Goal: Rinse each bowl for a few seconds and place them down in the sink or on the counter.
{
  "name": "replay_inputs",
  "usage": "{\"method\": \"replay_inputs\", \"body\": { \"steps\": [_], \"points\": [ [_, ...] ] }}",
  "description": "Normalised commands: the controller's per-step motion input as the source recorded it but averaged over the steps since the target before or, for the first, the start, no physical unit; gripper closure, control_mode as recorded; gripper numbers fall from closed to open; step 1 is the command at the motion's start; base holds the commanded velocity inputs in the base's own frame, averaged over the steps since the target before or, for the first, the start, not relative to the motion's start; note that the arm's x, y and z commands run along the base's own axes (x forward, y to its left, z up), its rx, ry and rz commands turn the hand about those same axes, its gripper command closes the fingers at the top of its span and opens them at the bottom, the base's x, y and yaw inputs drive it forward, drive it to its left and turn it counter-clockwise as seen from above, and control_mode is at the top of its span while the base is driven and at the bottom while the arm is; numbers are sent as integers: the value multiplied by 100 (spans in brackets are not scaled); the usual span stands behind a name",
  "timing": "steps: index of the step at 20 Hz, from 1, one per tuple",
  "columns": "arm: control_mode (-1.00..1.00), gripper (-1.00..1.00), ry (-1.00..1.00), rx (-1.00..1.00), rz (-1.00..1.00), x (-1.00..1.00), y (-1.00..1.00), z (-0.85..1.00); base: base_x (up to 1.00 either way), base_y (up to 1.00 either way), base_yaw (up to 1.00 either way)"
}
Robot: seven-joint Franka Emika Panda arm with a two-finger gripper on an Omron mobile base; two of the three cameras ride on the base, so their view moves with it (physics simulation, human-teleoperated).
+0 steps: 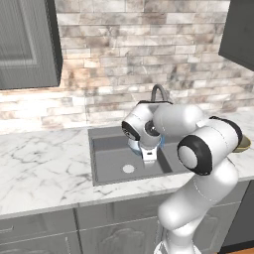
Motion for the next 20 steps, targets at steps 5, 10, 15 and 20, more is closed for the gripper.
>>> {"method": "replay_inputs", "body": {
  "steps": [5,10,15,20],
  "points": [
    [-100,100,0,6,-2,11,5,-5,0,0,0],
    [-100,100,1,7,-2,9,9,-15,0,0,0],
    [-100,100,1,6,-2,10,9,-15,0,0,0],
    [-100,100,0,4,-2,14,6,-12,0,0,0]
  ]
}}
